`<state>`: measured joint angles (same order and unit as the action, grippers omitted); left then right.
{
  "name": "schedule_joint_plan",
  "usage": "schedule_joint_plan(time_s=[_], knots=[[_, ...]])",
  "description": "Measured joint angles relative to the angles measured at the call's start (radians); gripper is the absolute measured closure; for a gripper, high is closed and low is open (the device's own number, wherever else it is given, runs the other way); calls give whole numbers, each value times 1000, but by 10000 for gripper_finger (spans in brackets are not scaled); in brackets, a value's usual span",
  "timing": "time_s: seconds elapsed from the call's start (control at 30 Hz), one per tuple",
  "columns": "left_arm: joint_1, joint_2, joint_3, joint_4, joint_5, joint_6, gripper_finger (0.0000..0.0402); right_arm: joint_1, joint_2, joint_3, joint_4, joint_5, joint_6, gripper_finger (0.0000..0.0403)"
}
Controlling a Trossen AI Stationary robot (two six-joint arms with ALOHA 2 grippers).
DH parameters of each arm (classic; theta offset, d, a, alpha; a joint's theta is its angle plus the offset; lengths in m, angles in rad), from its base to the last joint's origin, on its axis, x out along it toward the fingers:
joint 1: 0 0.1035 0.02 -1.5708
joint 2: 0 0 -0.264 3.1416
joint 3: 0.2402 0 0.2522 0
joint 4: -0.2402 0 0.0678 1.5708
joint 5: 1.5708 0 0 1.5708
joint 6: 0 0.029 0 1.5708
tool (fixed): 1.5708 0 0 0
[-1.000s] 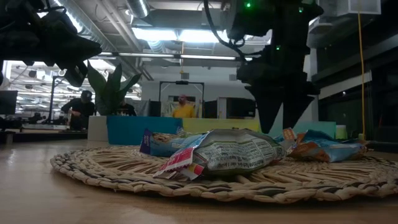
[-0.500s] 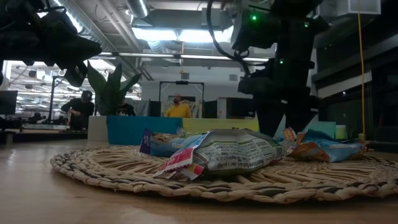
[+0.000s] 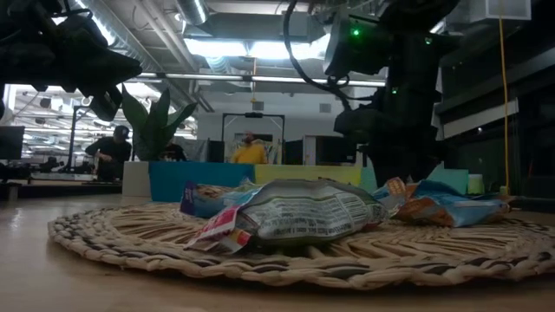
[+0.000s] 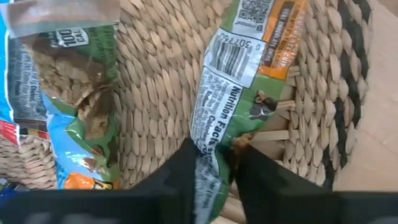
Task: Pick and place Granola Bars by type
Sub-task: Put the yellow granola bar into the yellow bin
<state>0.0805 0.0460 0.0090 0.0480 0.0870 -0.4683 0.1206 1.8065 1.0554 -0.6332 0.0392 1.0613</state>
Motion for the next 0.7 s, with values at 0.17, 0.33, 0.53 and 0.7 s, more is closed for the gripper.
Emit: schedule_joint_plan(time_s=[0.17,0.33,0.53,0.7], knots=[[0,0,0,0,0,0,370,0,-3,19,-1,-2,-52,360],[0,0,0,0,0,0,370,0,-3,69,0,-32,-100,342],[0,0,0,0,0,0,370,0,-3,143,-46,-42,-146,343],[0,0,0,0,0,0,370,0,-3,216,-119,-68,-218,363]])
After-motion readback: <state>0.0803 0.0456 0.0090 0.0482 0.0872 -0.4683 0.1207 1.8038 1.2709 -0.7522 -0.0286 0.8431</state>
